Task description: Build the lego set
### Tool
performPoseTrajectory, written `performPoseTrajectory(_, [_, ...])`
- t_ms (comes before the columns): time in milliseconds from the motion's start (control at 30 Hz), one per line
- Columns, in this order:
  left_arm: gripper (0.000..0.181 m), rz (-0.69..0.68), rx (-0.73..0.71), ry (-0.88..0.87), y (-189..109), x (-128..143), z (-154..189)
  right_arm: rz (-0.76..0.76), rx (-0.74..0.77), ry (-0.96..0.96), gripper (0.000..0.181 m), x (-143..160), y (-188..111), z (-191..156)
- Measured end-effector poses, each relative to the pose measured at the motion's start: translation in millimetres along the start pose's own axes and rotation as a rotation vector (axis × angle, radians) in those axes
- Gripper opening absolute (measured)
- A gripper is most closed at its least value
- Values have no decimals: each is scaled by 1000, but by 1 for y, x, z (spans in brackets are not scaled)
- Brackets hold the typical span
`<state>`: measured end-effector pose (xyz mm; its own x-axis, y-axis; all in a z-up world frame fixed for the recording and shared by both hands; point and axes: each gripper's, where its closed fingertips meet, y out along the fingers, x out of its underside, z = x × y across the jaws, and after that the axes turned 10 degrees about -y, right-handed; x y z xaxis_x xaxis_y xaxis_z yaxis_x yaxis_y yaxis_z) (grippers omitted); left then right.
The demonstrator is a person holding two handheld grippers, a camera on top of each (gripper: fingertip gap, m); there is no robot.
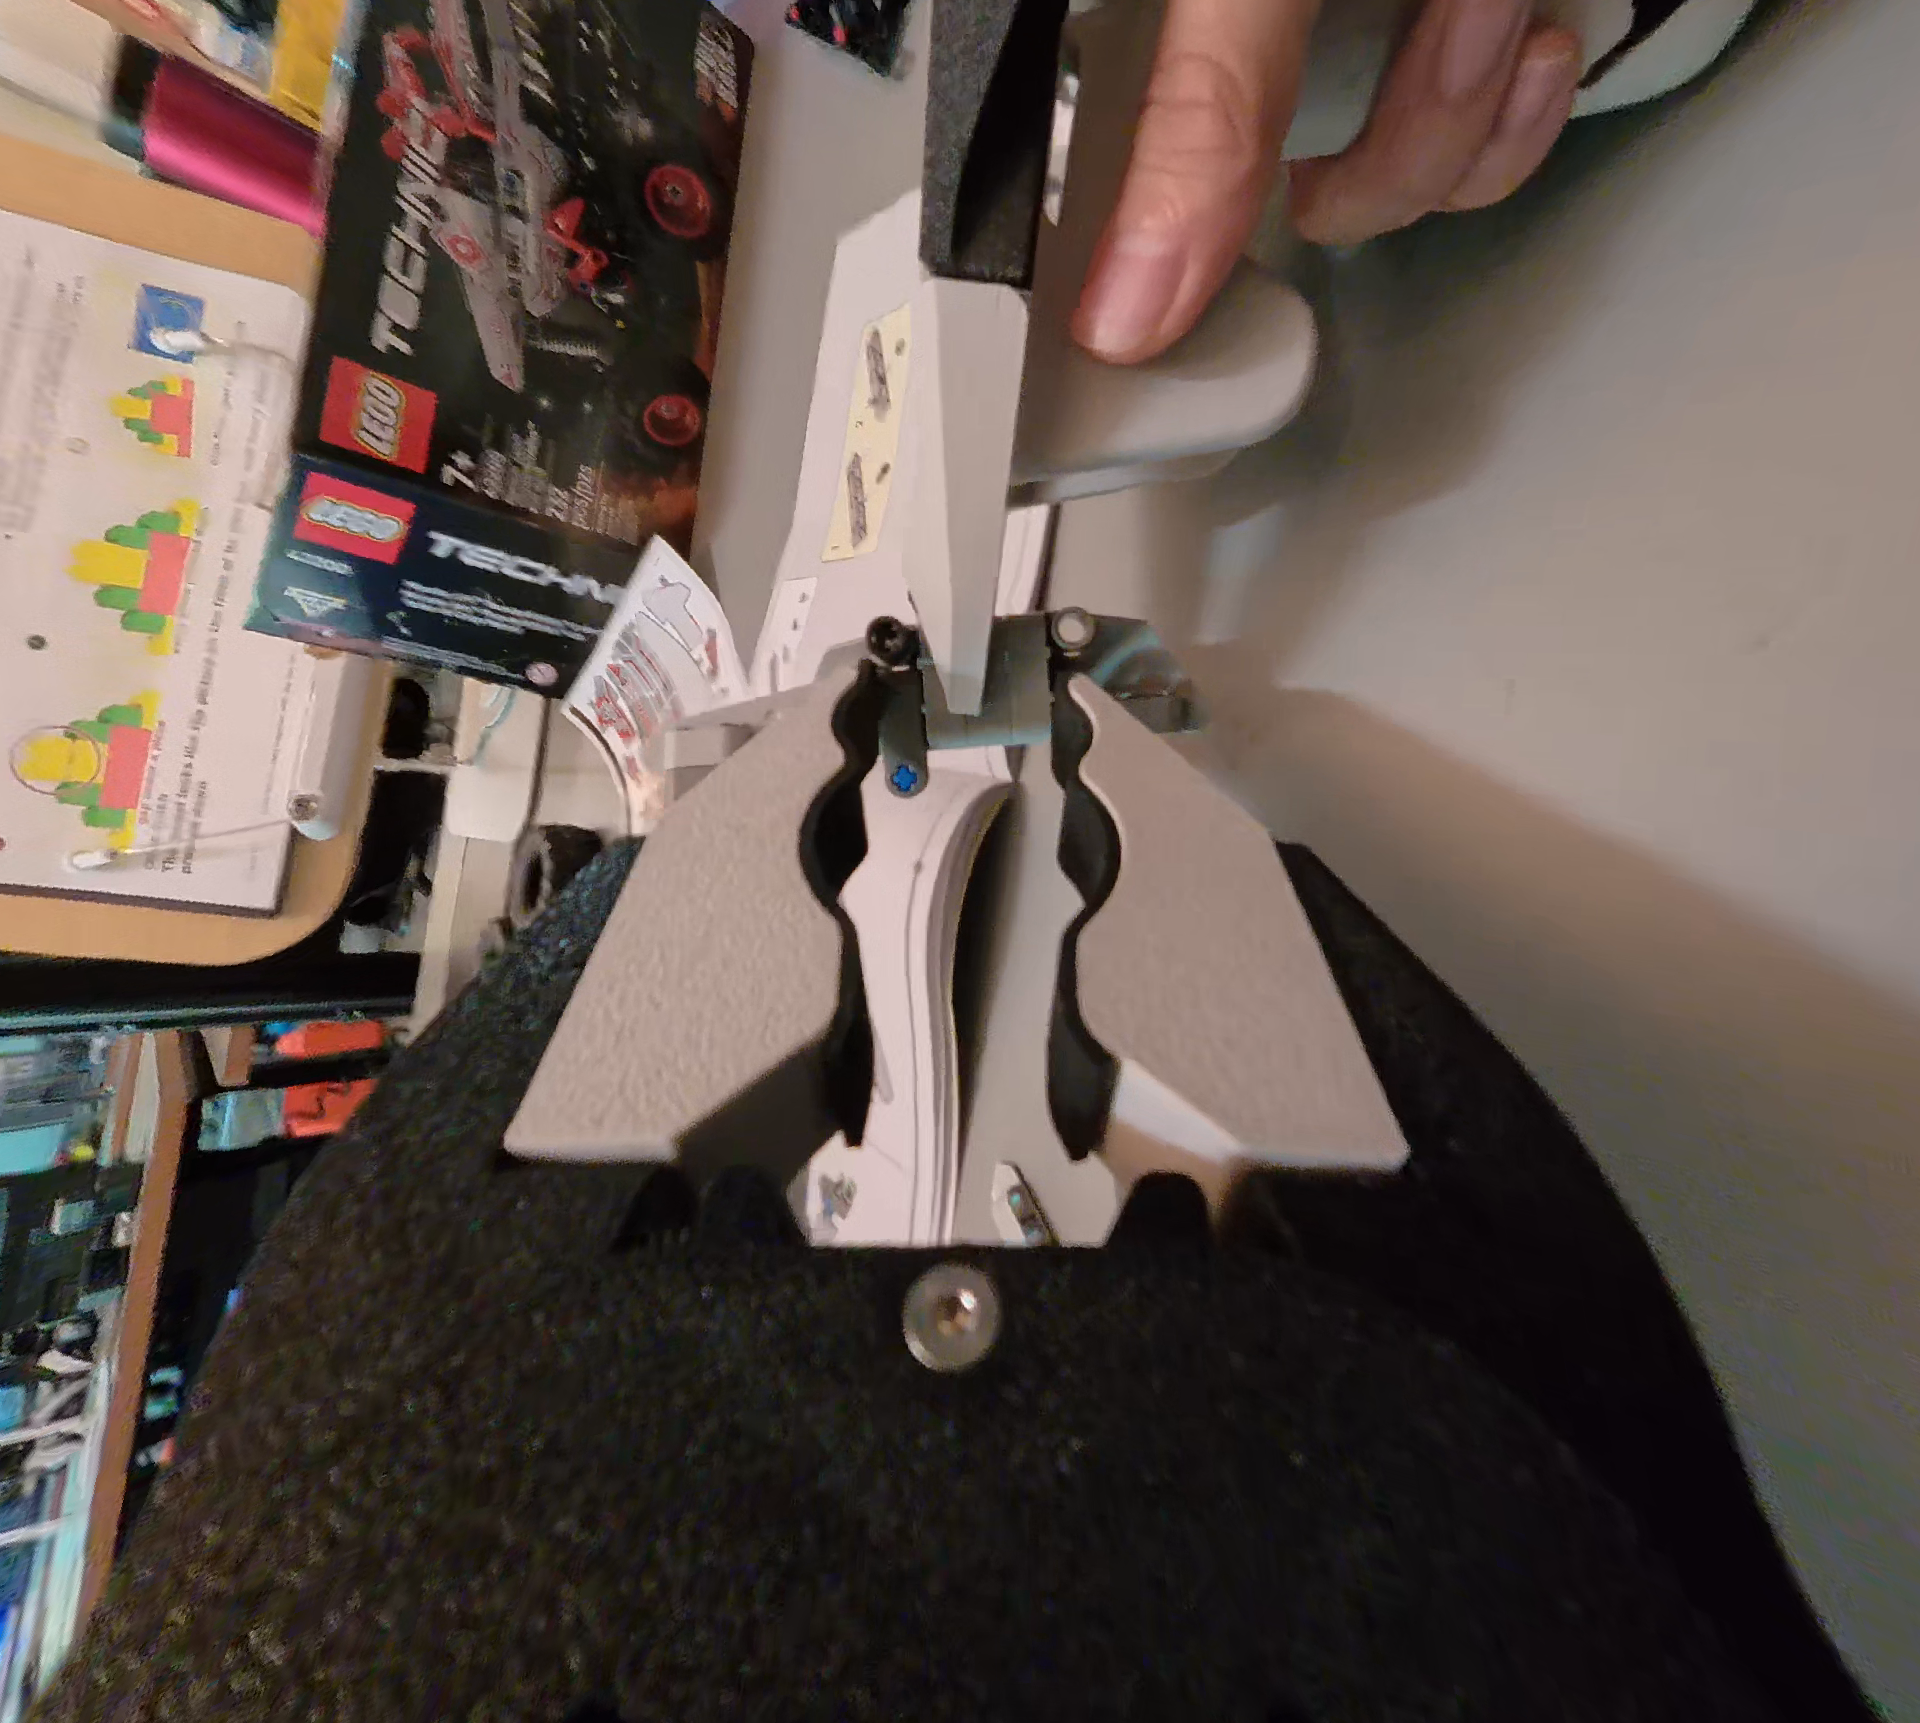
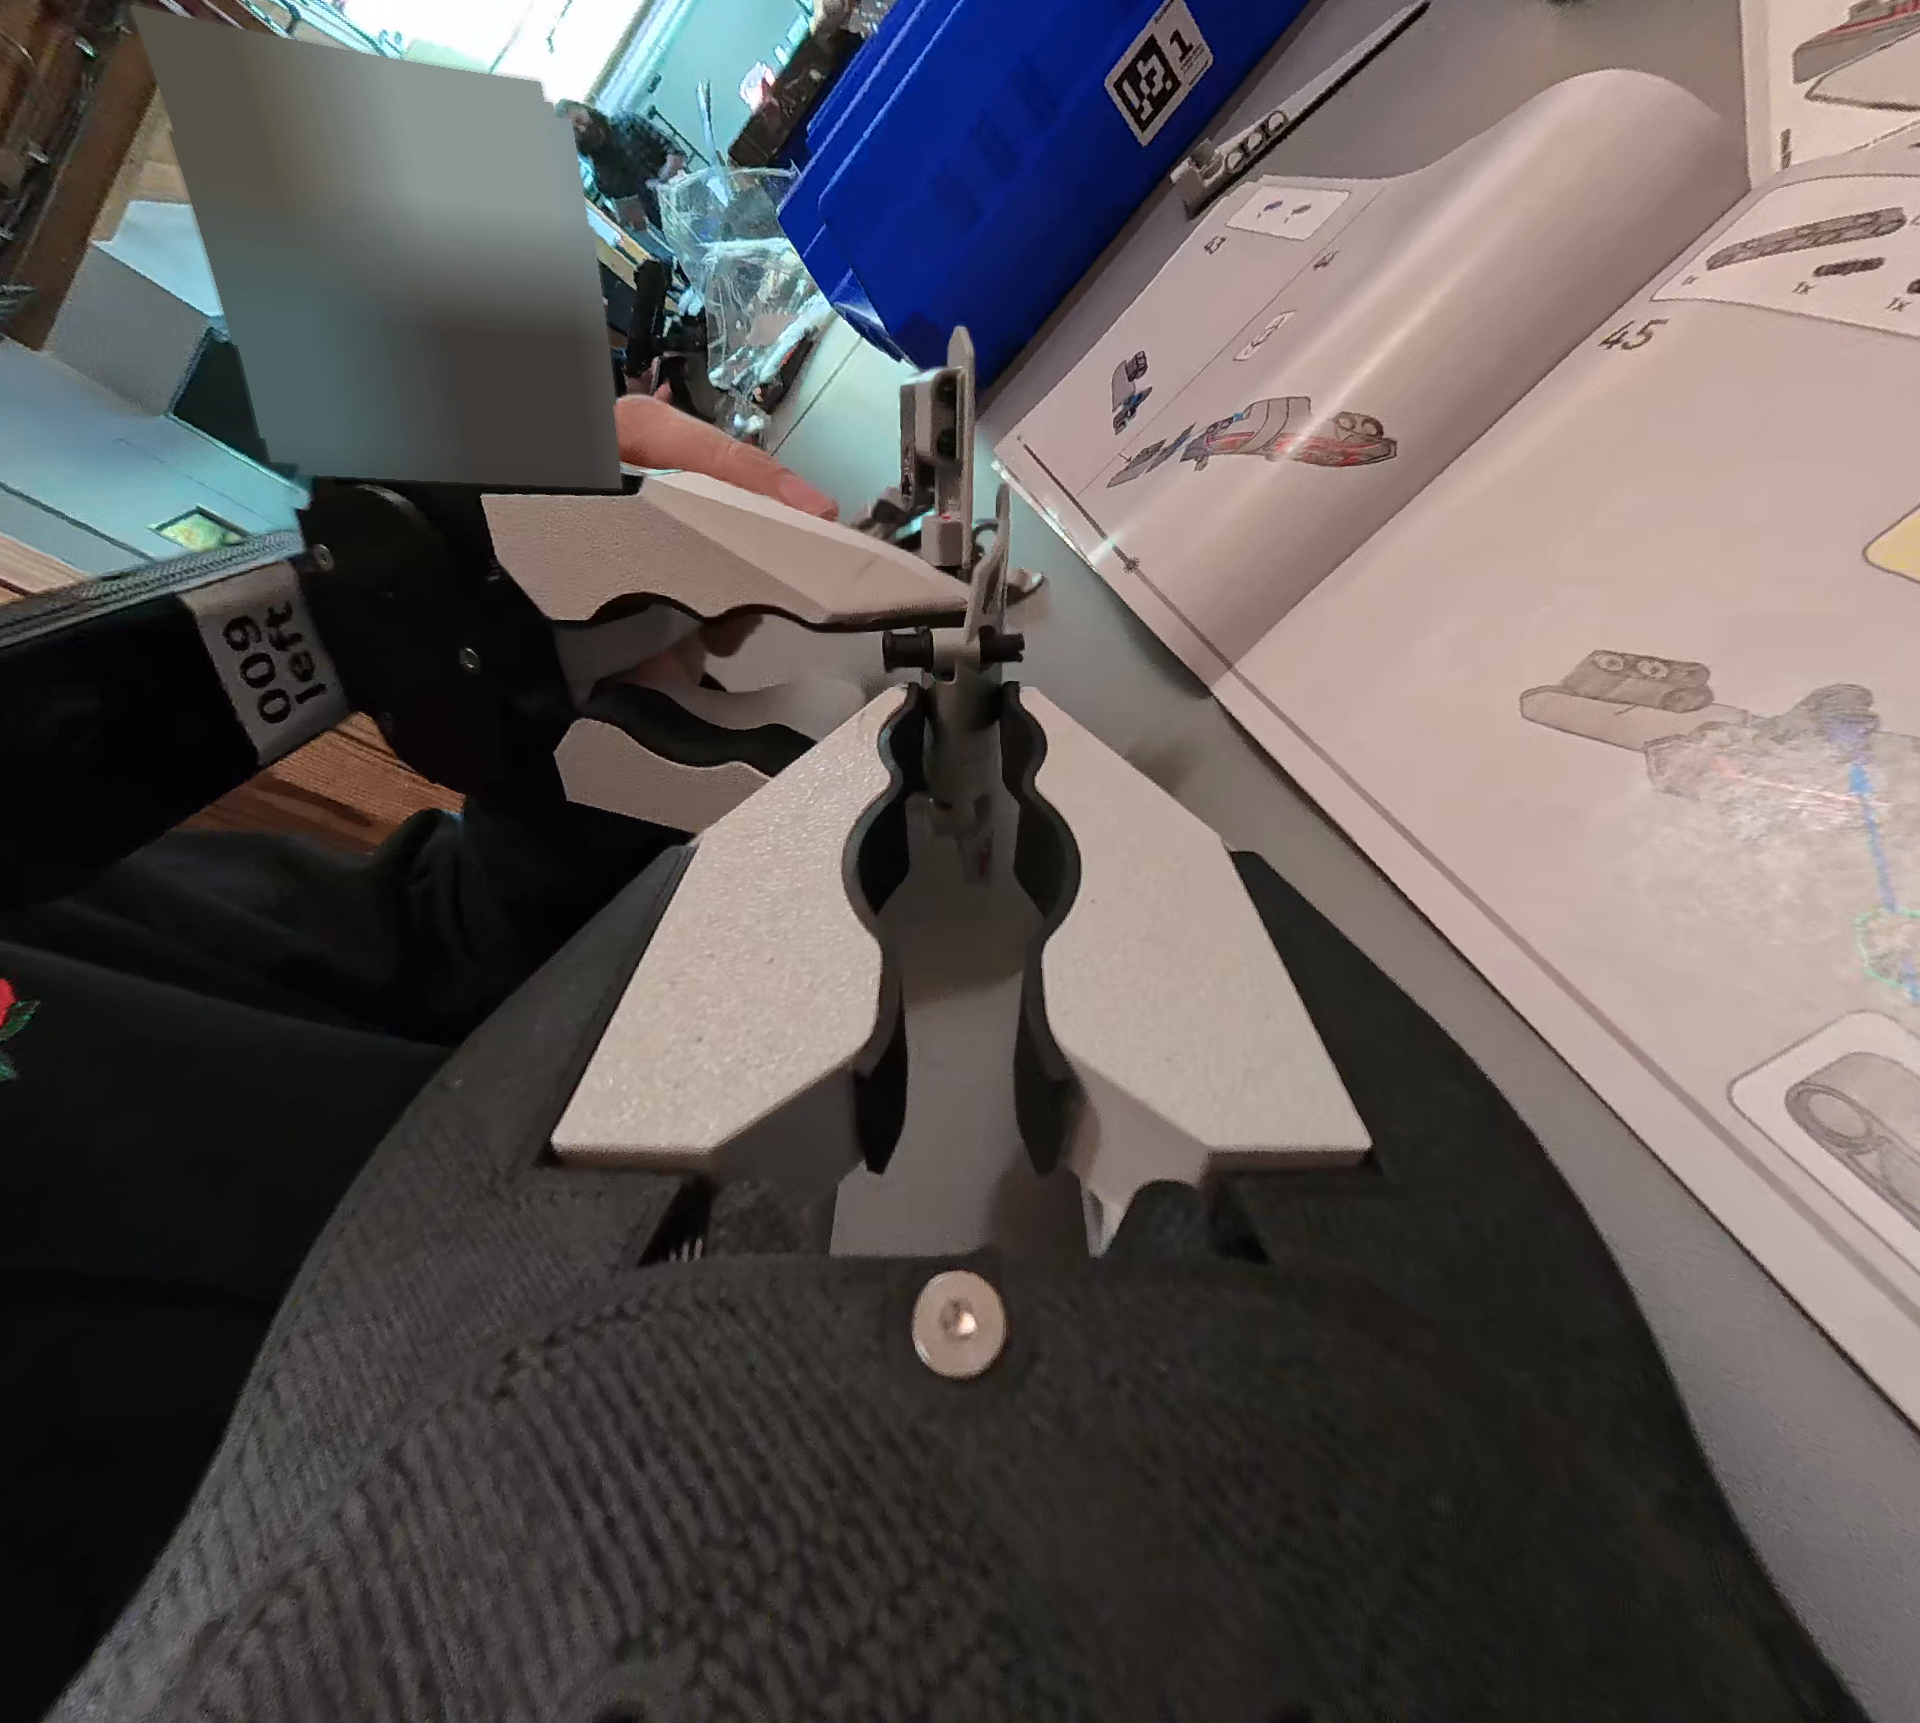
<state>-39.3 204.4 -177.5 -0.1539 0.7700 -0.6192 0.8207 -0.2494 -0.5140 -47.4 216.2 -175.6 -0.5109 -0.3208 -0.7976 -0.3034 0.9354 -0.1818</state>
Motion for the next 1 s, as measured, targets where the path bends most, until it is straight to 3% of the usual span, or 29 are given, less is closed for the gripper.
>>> performPoseTrajectory(33, [31, 40, -16, 10, -1, -4, -2, 20, -8, -4, 13, -3, -2, -1])
performPoseTrajectory(100, [32, 103, -37, 19, -6, -11, -6, 53, -44, -23, 13, -8, -4, -6])
performPoseTrajectory(167, [50, 152, -77, 20, -14, -20, -14, 73, -56, -31, 13, -12, -6, -7])
performPoseTrajectory(300, [59, 203, -80, 9, -29, -25, -23, 134, -87, -51, 13, -21, -13, -10])
performPoseTrajectory(533, [60, 385, -28, -434, -47, -29, -57, 178, -66, -151, 13, -29, -15, -15])
performPoseTrajectory(667, [60, 434, 6, -577, -52, -28, -66, 175, -9, -281, 12, -31, -15, -18])
performPoseTrajectory(767, [60, 461, 59, -663, -55, -29, -67, 163, 193, -575, 12, -38, -19, -13])
performPoseTrajectory(1000, [62, 493, 285, -767, -60, -38, -49, -68, 884, -1724, 13, -60, -46, -13])
